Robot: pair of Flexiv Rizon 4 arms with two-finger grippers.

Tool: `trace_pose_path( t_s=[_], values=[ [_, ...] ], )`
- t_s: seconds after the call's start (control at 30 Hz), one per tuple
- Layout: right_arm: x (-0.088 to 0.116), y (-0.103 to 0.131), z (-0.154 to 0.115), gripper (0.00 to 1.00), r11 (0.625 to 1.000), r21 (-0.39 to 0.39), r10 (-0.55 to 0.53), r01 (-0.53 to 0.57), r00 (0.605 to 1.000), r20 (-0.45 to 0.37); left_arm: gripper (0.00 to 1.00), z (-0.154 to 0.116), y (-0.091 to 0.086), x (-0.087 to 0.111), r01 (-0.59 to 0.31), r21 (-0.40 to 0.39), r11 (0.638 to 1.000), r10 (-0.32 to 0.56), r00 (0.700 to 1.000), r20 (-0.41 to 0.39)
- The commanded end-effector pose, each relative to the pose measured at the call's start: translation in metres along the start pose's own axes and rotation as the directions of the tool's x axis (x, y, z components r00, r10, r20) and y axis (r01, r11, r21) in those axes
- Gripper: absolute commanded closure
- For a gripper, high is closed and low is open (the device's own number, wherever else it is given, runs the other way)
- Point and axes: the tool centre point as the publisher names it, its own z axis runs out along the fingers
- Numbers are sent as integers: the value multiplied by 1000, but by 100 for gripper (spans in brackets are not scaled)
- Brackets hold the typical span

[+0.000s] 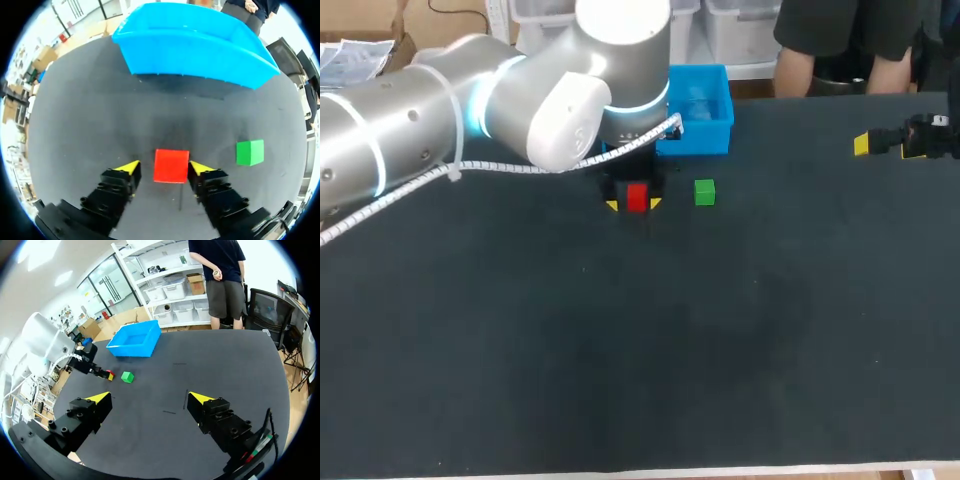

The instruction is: Use the left arm to pick the red cube and place it into the blue plastic box first, then use the right arm to grasp the green cube and put it into the same blue plastic box after the first action is fully finished.

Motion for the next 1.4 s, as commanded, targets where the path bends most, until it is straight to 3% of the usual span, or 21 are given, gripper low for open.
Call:
trace_pose_path(
  t_s=[0.03,0.3,0.57,1.0,1.4],
  values=[
    [0,0,1,0,1000,2,0,0,1000,0,100,2,-1,-2,-2,-3,1000,2,1000,-1],
    [0,0,1,0,1000,2,0,0,1000,0,100,-3,-1,-1,-17,0,1000,17,1000,10],
    [0,0,1,0,1000,2,0,0,1000,0,100,-27,2,-6,-40,8,999,40,999,25],
    [0,0,1,0,1000,2,0,0,1000,0,100,-76,6,-32,-64,97,993,49,989,143],
    [0,0,1,0,1000,2,0,0,1000,0,100,-86,5,-43,-73,102,992,55,984,171]
  ],
)
